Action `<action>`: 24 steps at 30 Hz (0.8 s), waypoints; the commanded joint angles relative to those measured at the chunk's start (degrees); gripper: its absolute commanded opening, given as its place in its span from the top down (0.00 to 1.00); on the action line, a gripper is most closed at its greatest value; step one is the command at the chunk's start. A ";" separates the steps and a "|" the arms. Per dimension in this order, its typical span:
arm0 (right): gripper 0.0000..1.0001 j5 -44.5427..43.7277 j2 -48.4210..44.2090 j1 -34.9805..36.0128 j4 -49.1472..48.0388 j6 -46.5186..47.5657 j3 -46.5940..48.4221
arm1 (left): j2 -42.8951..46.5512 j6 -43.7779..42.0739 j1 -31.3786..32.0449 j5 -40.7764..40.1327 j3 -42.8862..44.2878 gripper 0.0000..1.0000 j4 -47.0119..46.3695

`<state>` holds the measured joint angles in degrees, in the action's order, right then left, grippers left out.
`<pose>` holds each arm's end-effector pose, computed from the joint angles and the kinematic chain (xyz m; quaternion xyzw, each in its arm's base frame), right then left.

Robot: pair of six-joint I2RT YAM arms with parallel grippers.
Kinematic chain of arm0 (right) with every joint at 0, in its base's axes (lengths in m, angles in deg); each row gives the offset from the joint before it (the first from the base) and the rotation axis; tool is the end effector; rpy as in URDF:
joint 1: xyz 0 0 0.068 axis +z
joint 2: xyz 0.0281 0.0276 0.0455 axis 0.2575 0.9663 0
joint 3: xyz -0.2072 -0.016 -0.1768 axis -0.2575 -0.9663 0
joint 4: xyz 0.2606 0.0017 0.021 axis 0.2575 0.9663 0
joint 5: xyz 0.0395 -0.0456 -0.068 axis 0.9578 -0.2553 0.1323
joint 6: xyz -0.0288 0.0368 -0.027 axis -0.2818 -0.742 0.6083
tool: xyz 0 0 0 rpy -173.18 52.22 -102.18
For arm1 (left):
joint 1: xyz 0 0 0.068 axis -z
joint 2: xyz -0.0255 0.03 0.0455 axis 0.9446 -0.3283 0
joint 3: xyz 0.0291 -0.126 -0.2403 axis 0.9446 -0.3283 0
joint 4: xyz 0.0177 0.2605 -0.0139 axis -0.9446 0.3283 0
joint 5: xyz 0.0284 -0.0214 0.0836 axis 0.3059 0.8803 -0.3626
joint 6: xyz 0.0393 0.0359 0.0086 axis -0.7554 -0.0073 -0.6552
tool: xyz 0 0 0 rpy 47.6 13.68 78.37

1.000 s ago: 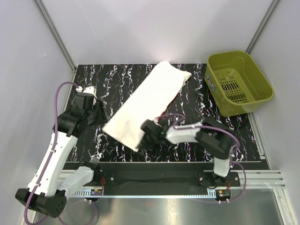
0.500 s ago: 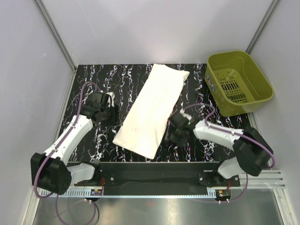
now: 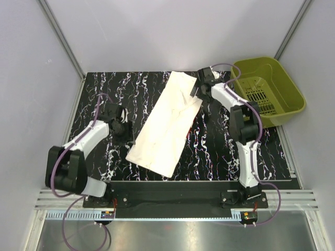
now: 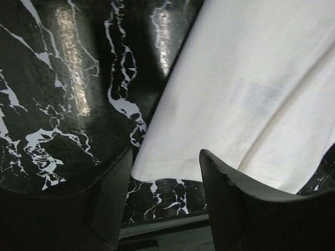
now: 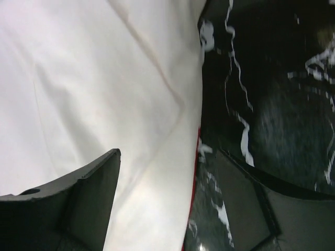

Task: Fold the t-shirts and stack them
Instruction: Fold the tshirt

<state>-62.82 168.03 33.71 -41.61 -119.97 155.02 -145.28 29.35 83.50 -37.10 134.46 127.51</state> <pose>0.4652 0.1513 0.2030 0.1564 0.9338 0.0592 0.3163 0.2485 -0.0611 0.2101 -0.0408 0.9809 -0.1160 0.1508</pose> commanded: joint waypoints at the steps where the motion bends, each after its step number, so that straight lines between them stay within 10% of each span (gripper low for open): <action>1: 0.20 -2.68 7.39 -1.47 2.46 3.81 12.58 | -4.59 -2.22 -3.34 3.98 1.05 0.41 -4.14; 17: 0.35 8.30 19.19 -7.97 -7.12 6.88 22.81 | -16.56 4.63 -5.02 8.90 0.53 0.43 -5.98; 24: 0.61 11.99 24.29 -7.98 -9.05 4.69 27.03 | -13.23 9.73 -5.02 9.79 -7.02 0.78 -8.18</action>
<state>-54.10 189.98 25.27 -49.15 -115.17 179.07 -159.09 36.41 78.32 -27.07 132.45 121.50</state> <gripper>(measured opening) 0.425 0.254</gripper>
